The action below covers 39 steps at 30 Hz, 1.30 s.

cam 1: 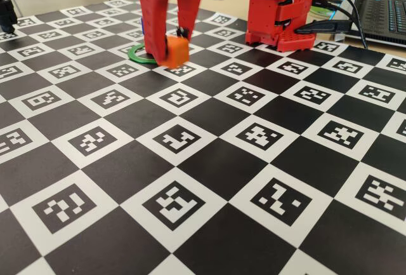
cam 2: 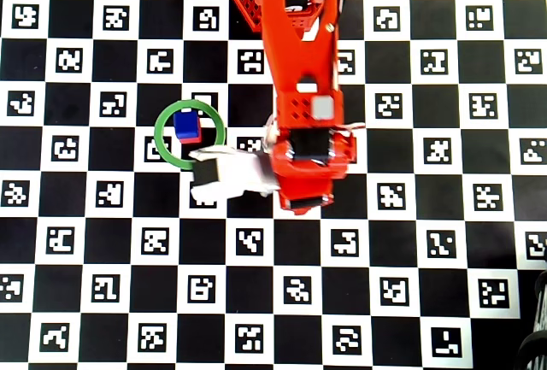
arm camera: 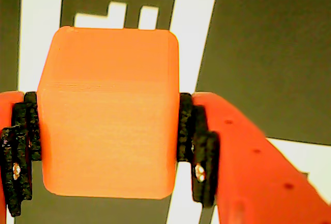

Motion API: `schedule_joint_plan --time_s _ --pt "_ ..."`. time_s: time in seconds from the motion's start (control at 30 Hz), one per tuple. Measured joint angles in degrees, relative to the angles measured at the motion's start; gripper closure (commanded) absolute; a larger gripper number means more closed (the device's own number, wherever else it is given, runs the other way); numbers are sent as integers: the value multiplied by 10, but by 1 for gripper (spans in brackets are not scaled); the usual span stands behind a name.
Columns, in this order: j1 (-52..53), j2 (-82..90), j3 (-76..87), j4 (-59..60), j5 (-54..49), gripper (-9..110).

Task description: Grab the red cube then put it in the green circle then put the blue cube on top and finally the orange cube on top

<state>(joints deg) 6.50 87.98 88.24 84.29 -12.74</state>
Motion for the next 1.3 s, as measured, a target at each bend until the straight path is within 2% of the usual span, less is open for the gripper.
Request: schedule_joint_plan --time_s 0.3,0.57,1.3 --pt "167 79 -12 76 -122 92" --pt "261 120 -11 92 -203 93" --pt "305 184 135 20 -318 93"
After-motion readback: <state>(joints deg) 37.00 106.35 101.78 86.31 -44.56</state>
